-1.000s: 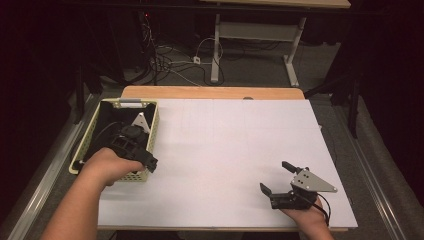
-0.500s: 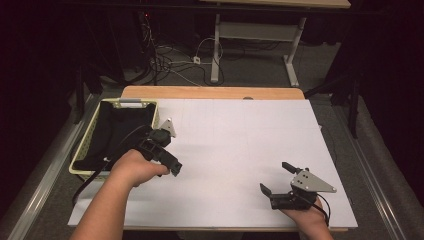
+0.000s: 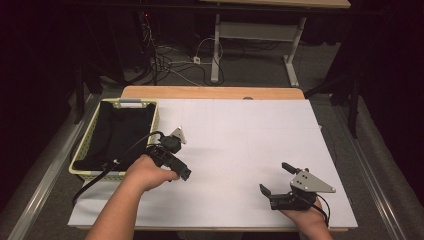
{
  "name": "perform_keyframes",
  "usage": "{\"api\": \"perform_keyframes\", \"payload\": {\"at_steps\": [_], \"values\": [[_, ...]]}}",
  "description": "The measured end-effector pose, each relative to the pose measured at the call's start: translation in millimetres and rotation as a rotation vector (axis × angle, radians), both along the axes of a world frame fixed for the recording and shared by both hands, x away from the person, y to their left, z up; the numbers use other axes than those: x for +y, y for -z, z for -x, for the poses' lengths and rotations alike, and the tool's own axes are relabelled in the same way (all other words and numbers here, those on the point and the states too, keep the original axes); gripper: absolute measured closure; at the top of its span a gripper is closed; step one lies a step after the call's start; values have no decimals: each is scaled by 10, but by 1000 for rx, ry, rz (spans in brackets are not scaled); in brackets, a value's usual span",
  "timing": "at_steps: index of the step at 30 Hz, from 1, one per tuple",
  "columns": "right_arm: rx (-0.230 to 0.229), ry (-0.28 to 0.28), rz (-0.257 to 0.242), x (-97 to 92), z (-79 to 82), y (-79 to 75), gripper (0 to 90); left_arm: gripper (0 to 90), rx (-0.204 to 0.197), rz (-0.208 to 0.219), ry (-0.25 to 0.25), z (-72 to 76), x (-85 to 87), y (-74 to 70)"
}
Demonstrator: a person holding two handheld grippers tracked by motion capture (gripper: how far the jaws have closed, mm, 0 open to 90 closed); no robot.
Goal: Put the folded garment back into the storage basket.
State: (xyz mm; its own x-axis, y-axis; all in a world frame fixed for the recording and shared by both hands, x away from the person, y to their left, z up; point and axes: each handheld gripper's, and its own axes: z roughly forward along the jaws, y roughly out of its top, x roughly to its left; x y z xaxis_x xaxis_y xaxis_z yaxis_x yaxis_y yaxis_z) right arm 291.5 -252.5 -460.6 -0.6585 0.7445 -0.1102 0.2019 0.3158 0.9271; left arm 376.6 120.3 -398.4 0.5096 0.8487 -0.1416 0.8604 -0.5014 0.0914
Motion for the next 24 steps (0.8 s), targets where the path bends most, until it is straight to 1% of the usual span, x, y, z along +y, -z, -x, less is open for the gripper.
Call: {"api": "perform_keyframes", "payload": {"at_steps": [2, 3, 4, 6, 8, 9, 11, 12, 14, 15, 17, 21, 23, 24], "values": [[-1, 0, -1, 0, 1, -1, 4, 0, 1, -1, 10, 6, -20, 53], [0, 1, -3, 0, 3, -2, 4, 0, 2, 11, 11, 11, -30, 86], [0, 3, -3, -1, 4, -2, 4, 0, 0, 14, 15, 16, -40, 115], [-1, 2, -5, -2, 2, 0, 4, 0, -21, 14, 25, 29, -63, 165], [-1, 2, -4, -1, -1, 5, 4, 0, -44, 39, 33, 45, -81, 220], [0, 2, -3, 0, -1, 8, 4, 0, -71, 61, 37, 62, -92, 252], [3, 5, -2, 1, -1, 14, 4, 0, -101, 88, 49, 92, -110, 307], [4, 7, -1, 1, 1, 15, 4, 0, -124, 100, 54, 106, -113, 331], [1, 6, -1, 0, 4, 15, 4, 0, -156, 130, 54, 130, -108, 376], [2, 7, -2, 1, 6, 15, 3, 0, -182, 146, 56, 148, -108, 411], [3, 10, 1, 2, 8, 20, 3, 0, -214, 165, 61, 169, -99, 463], [6, 15, 6, 1, 5, 36, 3, 0, -295, 217, 52, 206, -63, 521], [8, 16, 7, 0, 5, 41, 3, 0, -335, 268, 42, 229, -41, 549], [9, 17, 7, 0, 5, 45, 3, 0, -355, 280, 37, 239, -35, 562]]}}
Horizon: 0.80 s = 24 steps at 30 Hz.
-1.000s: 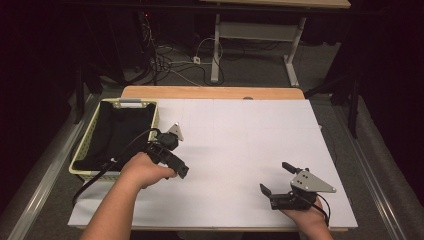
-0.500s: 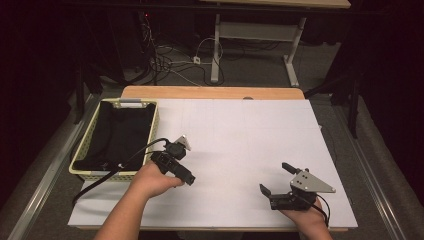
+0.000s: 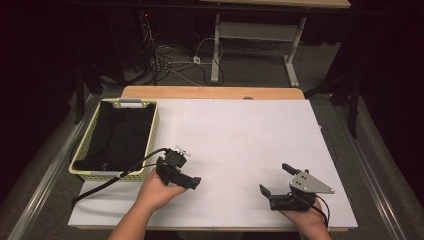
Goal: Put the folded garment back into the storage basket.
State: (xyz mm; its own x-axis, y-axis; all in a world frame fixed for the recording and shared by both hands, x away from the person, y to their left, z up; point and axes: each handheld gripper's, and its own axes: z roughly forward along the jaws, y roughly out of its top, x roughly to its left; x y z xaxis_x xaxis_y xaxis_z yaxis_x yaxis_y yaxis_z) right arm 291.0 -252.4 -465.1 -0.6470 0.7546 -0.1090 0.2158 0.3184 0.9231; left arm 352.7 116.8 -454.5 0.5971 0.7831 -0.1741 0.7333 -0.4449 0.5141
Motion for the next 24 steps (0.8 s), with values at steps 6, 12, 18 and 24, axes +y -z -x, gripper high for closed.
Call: {"api": "perform_keyframes", "payload": {"at_steps": [6, 12, 18, 24], "values": [[5, 2, 7, -4, -7, 30, 3, 0, -118, 90, -14, 95, 50, 115], [14, 5, 10, 2, 0, 66, 3, 0, -227, 156, -3, 189, 93, 207], [15, 22, 6, -33, 29, 93, 3, 0, -340, 264, 3, 314, 166, 262], [3, 45, -27, -155, 92, 65, 3, 0, -438, 401, 5, 442, 259, 291]]}}
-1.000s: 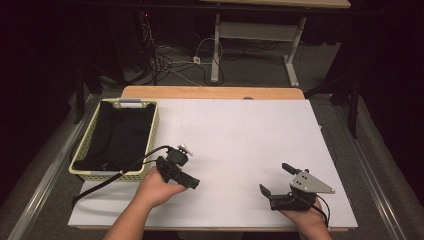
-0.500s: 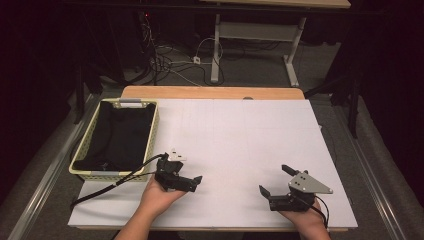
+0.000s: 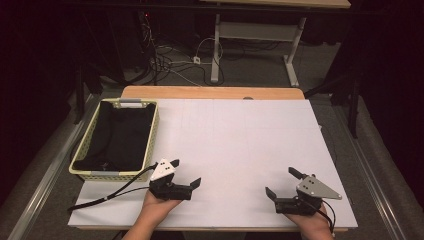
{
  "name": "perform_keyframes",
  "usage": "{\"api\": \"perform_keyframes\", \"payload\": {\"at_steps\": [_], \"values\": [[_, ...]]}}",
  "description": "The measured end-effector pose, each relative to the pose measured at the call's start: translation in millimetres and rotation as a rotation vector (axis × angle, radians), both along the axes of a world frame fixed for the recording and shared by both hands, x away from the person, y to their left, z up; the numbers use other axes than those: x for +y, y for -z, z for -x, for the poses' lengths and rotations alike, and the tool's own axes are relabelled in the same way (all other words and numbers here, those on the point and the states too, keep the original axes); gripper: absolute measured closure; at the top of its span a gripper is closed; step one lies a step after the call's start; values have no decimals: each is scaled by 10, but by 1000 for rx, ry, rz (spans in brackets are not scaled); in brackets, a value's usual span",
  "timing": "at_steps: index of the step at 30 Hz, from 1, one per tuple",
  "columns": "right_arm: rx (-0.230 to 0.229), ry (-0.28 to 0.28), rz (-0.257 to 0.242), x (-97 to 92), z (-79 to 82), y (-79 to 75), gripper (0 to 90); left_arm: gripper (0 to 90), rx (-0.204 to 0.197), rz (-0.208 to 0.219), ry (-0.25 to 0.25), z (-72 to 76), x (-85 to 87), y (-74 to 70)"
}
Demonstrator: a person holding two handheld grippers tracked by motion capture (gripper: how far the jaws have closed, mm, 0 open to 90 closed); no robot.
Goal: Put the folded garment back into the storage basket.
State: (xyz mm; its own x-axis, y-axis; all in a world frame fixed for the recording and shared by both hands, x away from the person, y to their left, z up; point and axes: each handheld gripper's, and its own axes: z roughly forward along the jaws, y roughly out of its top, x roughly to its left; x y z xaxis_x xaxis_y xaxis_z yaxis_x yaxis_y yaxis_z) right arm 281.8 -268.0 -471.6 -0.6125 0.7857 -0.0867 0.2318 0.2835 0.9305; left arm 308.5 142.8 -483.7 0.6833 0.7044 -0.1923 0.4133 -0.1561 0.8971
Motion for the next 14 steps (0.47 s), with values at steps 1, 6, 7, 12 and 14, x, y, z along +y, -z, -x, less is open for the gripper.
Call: {"api": "perform_keyframes", "payload": {"at_steps": [1, 6, 7, 12, 14], "values": [[-3, 8, -13, -33, 13, -6, 3, 0, -15, 14, -8, 17, 20, 2], [-18, 42, -36, -128, 60, -15, 3, 0, -104, 69, -29, 114, 96, 10], [-21, 47, -39, -146, 68, -16, 3, 0, -121, 70, -33, 130, 102, 10], [-18, 62, -58, -179, 94, -19, 3, 0, -164, 67, -44, 191, 95, 14], [-18, 62, -62, -178, 97, -19, 3, 0, -169, 69, -43, 197, 93, 14]]}}
